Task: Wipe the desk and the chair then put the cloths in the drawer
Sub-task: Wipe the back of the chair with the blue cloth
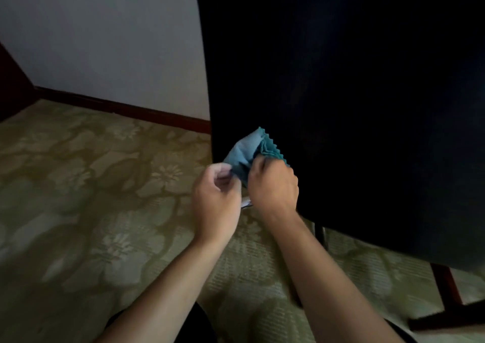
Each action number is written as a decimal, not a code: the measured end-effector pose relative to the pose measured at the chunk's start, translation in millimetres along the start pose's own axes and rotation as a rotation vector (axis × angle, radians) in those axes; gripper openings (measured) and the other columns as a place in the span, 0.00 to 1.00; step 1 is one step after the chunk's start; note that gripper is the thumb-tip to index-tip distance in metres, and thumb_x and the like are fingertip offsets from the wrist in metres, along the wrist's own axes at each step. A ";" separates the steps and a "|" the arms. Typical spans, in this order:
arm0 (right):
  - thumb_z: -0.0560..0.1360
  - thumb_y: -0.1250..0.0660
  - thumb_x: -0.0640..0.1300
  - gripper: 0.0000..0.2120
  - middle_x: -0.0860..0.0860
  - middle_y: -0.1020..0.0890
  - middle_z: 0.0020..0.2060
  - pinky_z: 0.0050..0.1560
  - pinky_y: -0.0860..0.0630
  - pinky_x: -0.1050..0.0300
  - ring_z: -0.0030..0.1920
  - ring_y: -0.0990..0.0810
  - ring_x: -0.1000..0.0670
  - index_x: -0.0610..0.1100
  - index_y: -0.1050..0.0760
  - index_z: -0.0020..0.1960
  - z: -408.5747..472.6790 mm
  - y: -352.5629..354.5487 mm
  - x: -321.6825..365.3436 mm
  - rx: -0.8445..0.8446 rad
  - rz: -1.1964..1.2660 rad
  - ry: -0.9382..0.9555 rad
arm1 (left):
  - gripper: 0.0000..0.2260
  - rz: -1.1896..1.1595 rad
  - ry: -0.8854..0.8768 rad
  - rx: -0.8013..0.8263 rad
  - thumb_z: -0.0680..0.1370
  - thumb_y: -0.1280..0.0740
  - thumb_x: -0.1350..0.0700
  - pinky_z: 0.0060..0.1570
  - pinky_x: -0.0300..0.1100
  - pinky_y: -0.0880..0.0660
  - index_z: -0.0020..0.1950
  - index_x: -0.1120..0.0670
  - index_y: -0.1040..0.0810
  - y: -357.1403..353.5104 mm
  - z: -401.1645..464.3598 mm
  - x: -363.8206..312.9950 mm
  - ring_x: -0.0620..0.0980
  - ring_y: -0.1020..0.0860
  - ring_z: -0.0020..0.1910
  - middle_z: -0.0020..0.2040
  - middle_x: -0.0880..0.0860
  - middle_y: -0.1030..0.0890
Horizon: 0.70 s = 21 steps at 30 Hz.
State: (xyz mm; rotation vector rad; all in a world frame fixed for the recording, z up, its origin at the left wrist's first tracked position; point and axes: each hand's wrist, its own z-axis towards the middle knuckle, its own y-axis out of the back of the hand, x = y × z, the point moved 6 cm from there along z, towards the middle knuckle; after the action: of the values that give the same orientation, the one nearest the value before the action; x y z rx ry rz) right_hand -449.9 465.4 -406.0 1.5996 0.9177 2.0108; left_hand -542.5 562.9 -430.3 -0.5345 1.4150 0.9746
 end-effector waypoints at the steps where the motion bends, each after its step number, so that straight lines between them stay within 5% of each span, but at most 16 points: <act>1: 0.79 0.44 0.51 0.19 0.50 0.24 0.32 0.37 0.34 0.56 0.40 0.20 0.43 0.48 0.34 0.31 -0.8 11.3 -0.9 -0.029 0.030 0.001 | 0.07 0.006 -0.059 0.024 0.76 0.30 0.60 0.44 0.28 0.26 0.52 0.50 0.22 -7.3 2.0 -12.4 0.34 0.21 0.45 0.47 0.44 0.19; 4: 0.80 0.47 0.54 0.22 0.55 0.24 0.29 0.36 0.33 0.56 0.32 0.24 0.52 0.47 0.30 0.31 -5.1 47.3 -5.2 -0.133 0.107 0.000 | 0.09 0.021 -0.227 0.058 0.77 0.30 0.59 0.50 0.36 0.23 0.56 0.52 0.22 -26.7 6.1 -53.6 0.40 0.20 0.50 0.53 0.47 0.20; 8: 0.80 0.47 0.59 0.26 0.51 0.19 0.30 0.38 0.24 0.50 0.34 0.20 0.51 0.44 0.25 0.33 -11.9 102.3 -19.7 -0.220 0.239 -0.047 | 0.09 0.047 -0.473 0.041 0.74 0.29 0.61 0.48 0.35 0.23 0.51 0.51 0.23 -54.2 -5.6 -115.0 0.40 0.21 0.46 0.49 0.45 0.24; 13: 0.78 0.44 0.60 0.22 0.56 0.21 0.26 0.28 0.33 0.58 0.25 0.25 0.57 0.48 0.25 0.34 -14.1 169.6 -22.0 -0.302 0.326 -0.046 | 0.11 0.096 -0.636 0.035 0.71 0.30 0.64 0.39 0.34 0.32 0.42 0.50 0.28 -82.4 -35.0 -168.0 0.42 0.28 0.38 0.40 0.43 0.29; 21: 0.76 0.44 0.58 0.21 0.52 0.26 0.25 0.35 0.38 0.55 0.32 0.24 0.49 0.45 0.34 0.31 -10.4 298.1 55.6 -0.664 0.063 0.211 | 0.06 -0.086 -0.974 -0.004 0.76 0.30 0.61 0.40 0.43 0.29 0.50 0.54 0.25 -77.6 -49.3 -303.5 0.47 0.25 0.40 0.43 0.46 0.27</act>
State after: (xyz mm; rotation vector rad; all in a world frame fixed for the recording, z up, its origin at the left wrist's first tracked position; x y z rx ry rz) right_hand -449.8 292.0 -157.1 1.0705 0.2053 2.2314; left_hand -471.5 408.4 -162.6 -0.0707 0.5100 0.9645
